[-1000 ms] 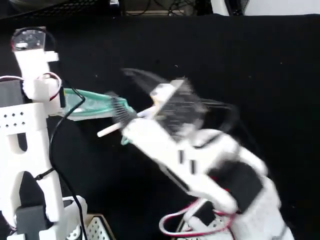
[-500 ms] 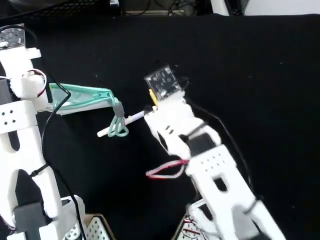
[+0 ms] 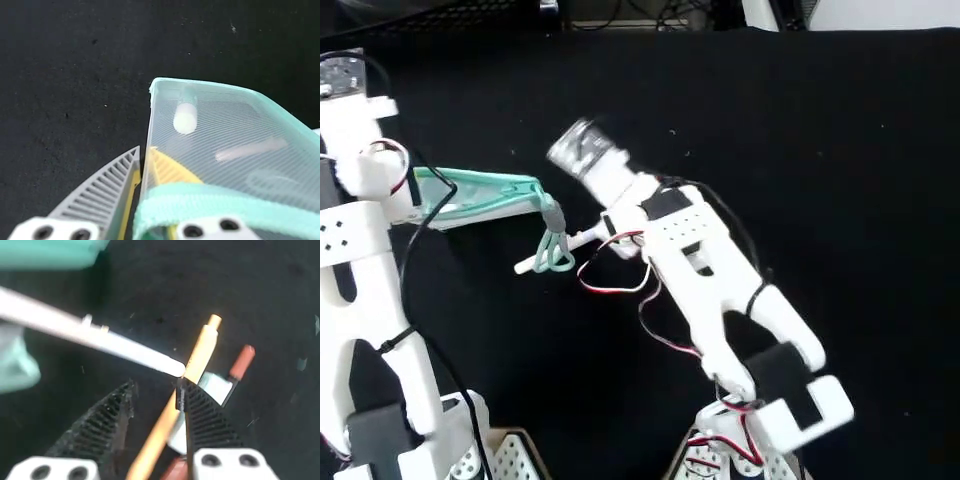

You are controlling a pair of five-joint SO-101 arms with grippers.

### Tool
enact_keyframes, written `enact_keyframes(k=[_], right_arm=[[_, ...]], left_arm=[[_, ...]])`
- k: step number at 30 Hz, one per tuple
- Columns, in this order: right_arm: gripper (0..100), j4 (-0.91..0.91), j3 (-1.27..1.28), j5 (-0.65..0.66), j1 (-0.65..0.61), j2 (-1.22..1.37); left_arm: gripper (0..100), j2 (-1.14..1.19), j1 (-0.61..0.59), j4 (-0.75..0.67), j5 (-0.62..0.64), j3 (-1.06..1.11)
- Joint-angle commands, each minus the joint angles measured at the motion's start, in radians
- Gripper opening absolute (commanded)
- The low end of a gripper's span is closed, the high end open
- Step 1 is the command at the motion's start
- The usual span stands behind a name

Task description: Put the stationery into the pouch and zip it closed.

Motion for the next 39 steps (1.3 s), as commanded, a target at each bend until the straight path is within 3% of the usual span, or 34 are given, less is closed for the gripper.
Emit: enact_keyframes(k=[1, 19, 25, 28, 29, 39], right_arm=[[13.4, 0.029, -0.044, 0.307, 0.008, 0.031], [13.1, 0.043, -0.364, 0.394, -0.04, 0.45], [12.4, 0.253, -0.435, 0.52, -0.04, 0.484], [4.7, 0.316, -0.469, 0.537, -0.04, 0.49], [1.1, 0.327, -0.475, 0.531, -0.037, 0.486], [1.2, 0.328, -0.383, 0.241, -0.04, 0.272]], left_arm=[[3, -0.005, -0.031, -0.015, -0.005, -0.002], [3, -0.005, -0.033, -0.011, -0.005, -0.002], [3, -0.005, -0.03, -0.012, -0.005, -0.002], [3, -0.005, -0.03, -0.012, -0.005, -0.002], [3, -0.005, -0.03, -0.012, -0.005, -0.002], [3, -0.005, -0.035, -0.009, -0.005, -0.002]])
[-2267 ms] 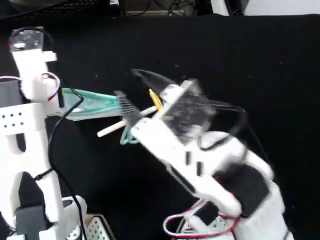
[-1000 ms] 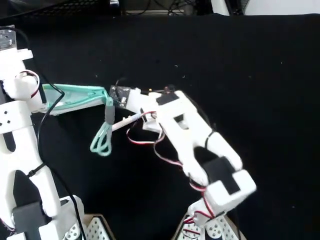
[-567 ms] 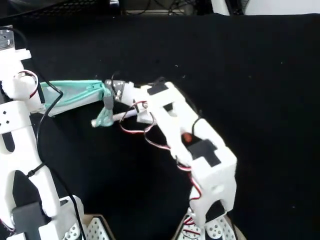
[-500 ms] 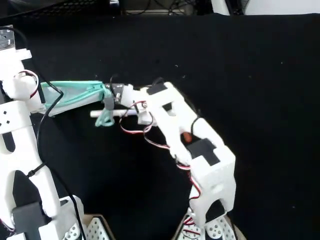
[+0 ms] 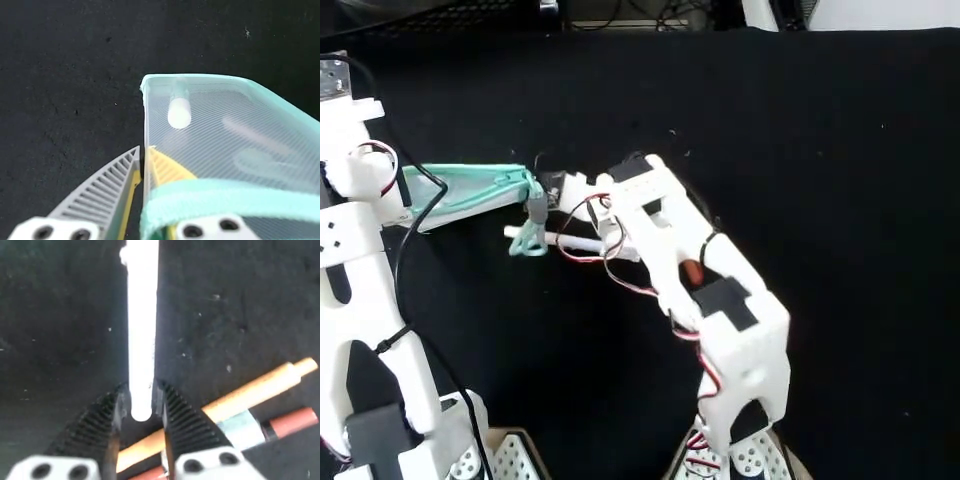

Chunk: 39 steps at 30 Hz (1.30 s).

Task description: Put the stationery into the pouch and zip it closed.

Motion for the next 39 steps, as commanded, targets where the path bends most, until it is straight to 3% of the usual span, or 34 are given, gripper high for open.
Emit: enact_keyframes(k=[1, 8, 11, 24, 30, 33, 39], right_arm=[[1.2, -0.012, 0.07, -0.135, -0.018, -0.189], [1.3, -0.052, 0.351, -0.546, 0.0, -0.394], [1.5, -0.107, 0.443, -0.644, 0.0, -0.398], [2.0, -0.118, 0.593, -0.657, 0.005, -0.407], [22.7, -0.006, 0.588, -0.654, -0.074, -0.427], [20.1, -0.009, 0.585, -0.658, -0.123, -0.489], [18.5, -0.157, 0.536, -0.666, -0.098, -0.657]], left_arm=[[3, -0.005, -0.01, -0.009, -0.003, -0.002], [3, -0.005, -0.004, -0.009, -0.003, -0.002], [3, -0.005, -0.004, -0.009, -0.003, -0.002], [3, -0.005, -0.005, -0.009, -0.003, -0.002], [3, -0.005, -0.005, -0.009, -0.003, -0.002], [3, -0.005, -0.005, -0.009, -0.003, -0.002], [3, -0.005, -0.01, -0.009, -0.003, -0.001]])
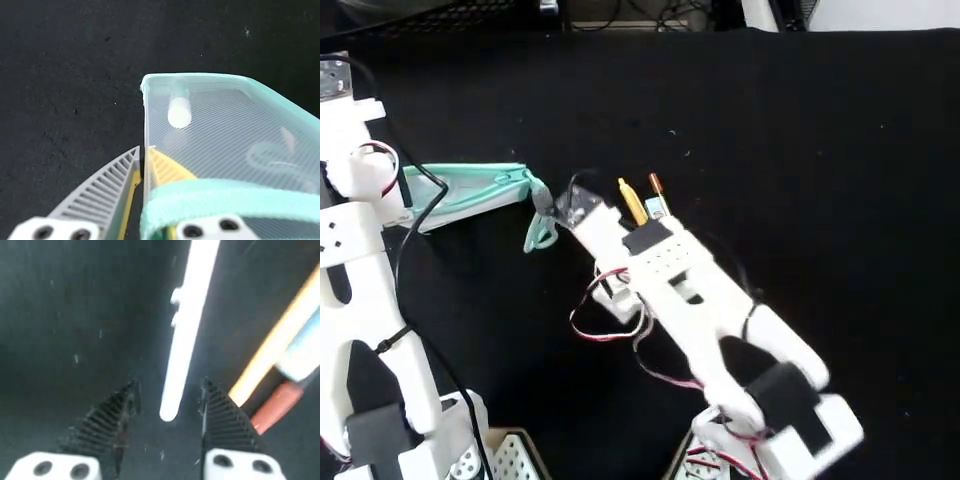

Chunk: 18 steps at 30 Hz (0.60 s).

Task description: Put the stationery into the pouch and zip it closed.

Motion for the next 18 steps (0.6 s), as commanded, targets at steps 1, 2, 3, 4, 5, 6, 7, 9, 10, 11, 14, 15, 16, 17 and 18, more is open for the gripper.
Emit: enact_keyframes(k=[1, 2, 3, 4, 5, 6, 7, 9, 10, 11, 14, 15, 16, 17, 18], right_arm=[[18.8, -0.104, -0.062, -0.012, 0.009, -0.088], [19.1, -0.135, -0.068, -0.012, 0.008, -0.081], [19.4, -0.16, -0.079, -0.012, 0.005, -0.064], [19.4, -0.173, -0.094, -0.009, -0.002, -0.035], [19.4, -0.181, -0.116, -0.006, -0.006, 0.001], [19.4, -0.184, -0.143, -0.005, -0.008, 0.042], [19.4, -0.184, -0.176, -0.003, -0.008, 0.091], [19.4, -0.184, -0.255, -0.003, -0.005, 0.189], [19.4, -0.184, -0.295, -0.005, -0.003, 0.239], [19.3, -0.184, -0.334, -0.005, -0.003, 0.285], [19.2, -0.184, -0.438, -0.011, -0.005, 0.409], [19.1, -0.184, -0.467, -0.011, -0.005, 0.444], [19.1, -0.184, -0.496, -0.011, -0.005, 0.476], [19.1, -0.184, -0.526, -0.011, -0.005, 0.507], [19.1, -0.184, -0.55, -0.012, -0.005, 0.535]], left_arm=[[3, -0.005, -0.012, -0.009, -0.003, -0.005], [3, -0.005, -0.012, -0.009, -0.003, -0.005], [3, -0.005, -0.012, -0.009, -0.003, -0.005], [3, -0.005, -0.012, -0.009, -0.003, -0.005], [3, -0.005, -0.012, -0.009, -0.003, -0.005], [3, -0.005, -0.012, -0.009, -0.003, -0.005], [3, -0.005, -0.012, -0.009, -0.003, -0.005], [3, -0.005, -0.012, -0.009, -0.003, -0.005], [3, -0.005, -0.012, -0.009, -0.003, -0.005], [3, -0.005, -0.012, -0.009, -0.003, -0.005], [3, -0.005, -0.012, -0.009, -0.003, -0.005], [3, -0.005, -0.012, -0.008, -0.003, -0.005], [3, -0.005, -0.012, -0.008, -0.003, -0.002], [3, -0.005, -0.012, -0.009, -0.003, 0.004], [3, -0.006, -0.012, -0.009, -0.003, 0.005]])
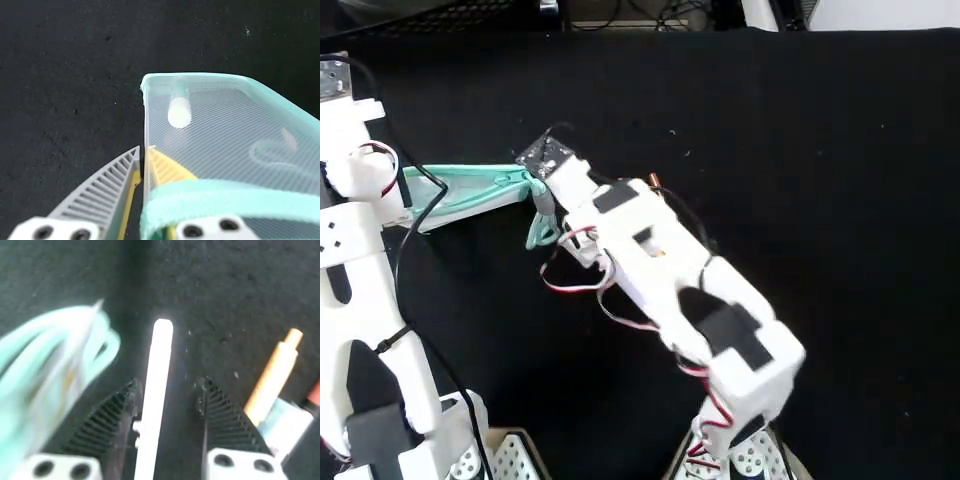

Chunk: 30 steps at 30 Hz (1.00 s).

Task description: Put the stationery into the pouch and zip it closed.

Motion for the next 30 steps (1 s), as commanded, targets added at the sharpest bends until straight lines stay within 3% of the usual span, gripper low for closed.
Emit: enact_keyframes(k=[1, 7, 12, 16, 22, 30], right_arm=[[19.1, -0.012, -0.13, -0.014, -0.005, 0.074], [18.8, -0.012, -0.231, -0.049, -0.002, 0.191], [0.5, -0.011, -0.255, -0.037, -0.002, 0.208], [1.2, -0.014, -0.209, -0.037, 0.0, 0.143], [1.1, -0.043, 0.031, -0.044, 0.0, -0.134], [1.1, -0.249, 0.519, -0.046, 0.032, -0.558]], left_arm=[[3, -0.006, -0.012, -0.009, -0.003, 0.001], [3, -0.006, -0.012, -0.009, -0.003, 0.001], [3, -0.006, -0.012, -0.009, -0.003, 0.001], [3, -0.006, -0.012, -0.009, -0.003, 0.001], [3, -0.006, -0.012, -0.009, -0.003, 0.001], [3, -0.006, -0.012, -0.009, -0.003, 0.001]])
